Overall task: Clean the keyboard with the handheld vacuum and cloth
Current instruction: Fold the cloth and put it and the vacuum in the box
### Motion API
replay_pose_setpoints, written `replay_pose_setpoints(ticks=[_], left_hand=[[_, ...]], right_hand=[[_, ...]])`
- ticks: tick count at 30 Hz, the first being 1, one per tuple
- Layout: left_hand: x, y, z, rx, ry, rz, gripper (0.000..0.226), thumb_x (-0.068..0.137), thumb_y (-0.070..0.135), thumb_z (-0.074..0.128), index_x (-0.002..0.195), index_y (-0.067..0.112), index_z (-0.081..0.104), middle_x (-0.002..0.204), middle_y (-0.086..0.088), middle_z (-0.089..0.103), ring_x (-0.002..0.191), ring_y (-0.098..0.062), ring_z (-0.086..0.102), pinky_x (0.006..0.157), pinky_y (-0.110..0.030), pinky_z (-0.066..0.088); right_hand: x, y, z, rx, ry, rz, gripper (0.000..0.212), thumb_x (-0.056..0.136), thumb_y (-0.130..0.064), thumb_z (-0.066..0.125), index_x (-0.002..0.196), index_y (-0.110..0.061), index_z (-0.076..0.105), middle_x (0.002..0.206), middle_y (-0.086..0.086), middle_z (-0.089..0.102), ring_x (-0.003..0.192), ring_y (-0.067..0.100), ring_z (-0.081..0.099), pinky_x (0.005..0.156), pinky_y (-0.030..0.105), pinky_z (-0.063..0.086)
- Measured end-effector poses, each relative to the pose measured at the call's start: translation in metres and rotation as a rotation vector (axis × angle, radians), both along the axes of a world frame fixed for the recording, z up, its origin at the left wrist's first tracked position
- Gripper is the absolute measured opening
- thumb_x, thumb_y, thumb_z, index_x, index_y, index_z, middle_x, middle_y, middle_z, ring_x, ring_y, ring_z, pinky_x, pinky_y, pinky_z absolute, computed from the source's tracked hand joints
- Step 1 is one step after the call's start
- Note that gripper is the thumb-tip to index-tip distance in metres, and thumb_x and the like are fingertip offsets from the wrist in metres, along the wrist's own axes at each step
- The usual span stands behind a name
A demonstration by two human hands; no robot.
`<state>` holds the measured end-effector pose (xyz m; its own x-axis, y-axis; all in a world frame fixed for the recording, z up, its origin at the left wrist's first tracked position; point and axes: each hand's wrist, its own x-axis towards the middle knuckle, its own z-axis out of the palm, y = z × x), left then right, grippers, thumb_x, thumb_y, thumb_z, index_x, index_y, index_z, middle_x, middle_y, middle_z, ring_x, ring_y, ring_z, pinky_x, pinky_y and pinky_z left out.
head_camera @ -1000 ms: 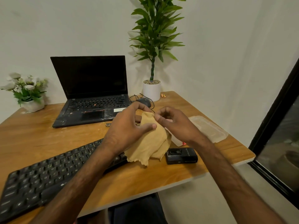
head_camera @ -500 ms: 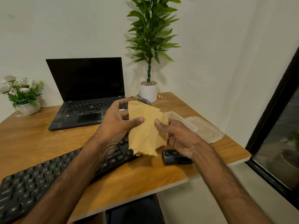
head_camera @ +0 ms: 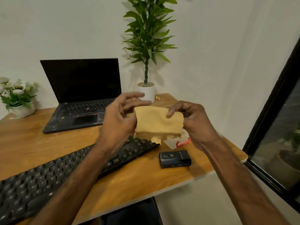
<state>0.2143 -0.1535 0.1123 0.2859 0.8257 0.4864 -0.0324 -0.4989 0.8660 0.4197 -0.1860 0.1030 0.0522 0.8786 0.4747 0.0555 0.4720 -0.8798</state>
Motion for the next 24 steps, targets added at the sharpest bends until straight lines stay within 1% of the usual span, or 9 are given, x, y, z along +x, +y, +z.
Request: replay_pose_setpoints(ticks=[2, 5, 7, 9, 12, 14, 18, 21, 24], left_hand=[[0.004, 0.002, -0.011, -0.095, 0.074, 0.0, 0.031, 0.094, 0.002, 0.061, 0.123, 0.014, 0.063, 0.116, 0.0, 0.072, 0.104, -0.012, 0.069, 0.068, -0.024, 0.06], [0.01, 0.003, -0.02, -0.187, 0.055, 0.009, 0.022, 0.099, 0.008, 0.057, 0.117, 0.018, 0.066, 0.102, -0.001, 0.077, 0.088, -0.013, 0.074, 0.06, -0.023, 0.058], [0.012, 0.002, -0.02, -0.238, 0.029, -0.015, 0.022, 0.101, 0.008, 0.054, 0.116, 0.018, 0.066, 0.095, 0.001, 0.078, 0.079, -0.011, 0.074, 0.056, -0.021, 0.057], [0.012, 0.002, -0.018, -0.316, 0.001, -0.076, 0.023, 0.101, 0.007, 0.052, 0.119, 0.013, 0.065, 0.095, -0.002, 0.078, 0.075, -0.012, 0.073, 0.055, -0.023, 0.058], [0.009, 0.006, -0.015, -0.367, -0.014, -0.176, 0.03, 0.099, -0.001, 0.052, 0.123, 0.012, 0.063, 0.103, -0.008, 0.077, 0.084, -0.017, 0.073, 0.059, -0.028, 0.061], [0.007, 0.01, -0.016, -0.378, -0.046, -0.211, 0.033, 0.095, -0.002, 0.055, 0.123, 0.013, 0.062, 0.105, -0.012, 0.076, 0.088, -0.021, 0.073, 0.061, -0.03, 0.061], [0.013, 0.014, -0.019, -0.405, 0.03, -0.065, 0.019, 0.098, 0.009, 0.058, 0.116, 0.012, 0.066, 0.093, -0.006, 0.078, 0.075, -0.013, 0.073, 0.051, -0.022, 0.055], [0.019, 0.021, -0.012, -0.583, 0.042, -0.041, 0.02, 0.104, 0.019, 0.05, 0.107, 0.01, 0.067, 0.086, -0.006, 0.076, 0.071, -0.014, 0.07, 0.05, -0.023, 0.054], [0.024, 0.032, -0.001, -0.778, -0.063, -0.197, 0.035, 0.103, 0.039, 0.047, 0.111, 0.007, 0.06, 0.102, -0.014, 0.074, 0.084, -0.027, 0.073, 0.058, -0.034, 0.061]], right_hand=[[0.0, -0.001, -0.006, 0.019, -0.037, -0.047, 0.044, 0.077, 0.021, 0.066, 0.068, -0.021, 0.073, 0.097, 0.005, 0.072, 0.094, 0.02, 0.067, 0.06, 0.049, 0.056], [0.001, -0.003, -0.013, 0.093, -0.124, -0.058, 0.031, 0.074, 0.018, 0.072, 0.077, -0.013, 0.072, 0.11, -0.001, 0.072, 0.111, 0.014, 0.064, 0.074, 0.032, 0.058], [0.002, -0.004, -0.018, 0.086, -0.144, -0.023, 0.027, 0.076, 0.018, 0.07, 0.077, -0.008, 0.072, 0.111, 0.001, 0.073, 0.112, 0.016, 0.065, 0.081, 0.031, 0.057], [0.005, -0.005, -0.021, 0.04, -0.145, -0.008, 0.029, 0.079, 0.019, 0.066, 0.073, -0.008, 0.073, 0.104, 0.002, 0.075, 0.105, 0.018, 0.068, 0.077, 0.031, 0.057], [0.01, -0.007, -0.022, -0.03, -0.156, 0.024, 0.04, 0.082, 0.018, 0.063, 0.068, -0.017, 0.074, 0.088, -0.004, 0.073, 0.092, 0.015, 0.066, 0.065, 0.025, 0.052], [0.012, -0.008, -0.022, -0.071, -0.176, 0.062, 0.045, 0.084, 0.017, 0.062, 0.067, -0.023, 0.075, 0.087, -0.006, 0.072, 0.091, 0.015, 0.064, 0.064, 0.025, 0.051], [0.015, -0.008, -0.021, -0.188, -0.25, 0.075, 0.049, 0.086, 0.02, 0.054, 0.08, -0.022, 0.08, 0.107, -0.004, 0.072, 0.105, 0.018, 0.064, 0.076, 0.036, 0.058], [0.025, -0.005, -0.016, -0.333, -0.203, 0.121, 0.047, 0.086, 0.018, 0.049, 0.096, -0.017, 0.08, 0.125, -0.004, 0.064, 0.112, 0.02, 0.06, 0.076, 0.027, 0.055], [0.037, 0.0, -0.012, -0.402, -0.179, 0.105, 0.05, 0.084, 0.016, 0.045, 0.103, -0.016, 0.078, 0.134, -0.003, 0.057, 0.112, 0.025, 0.055, 0.071, 0.023, 0.05]])
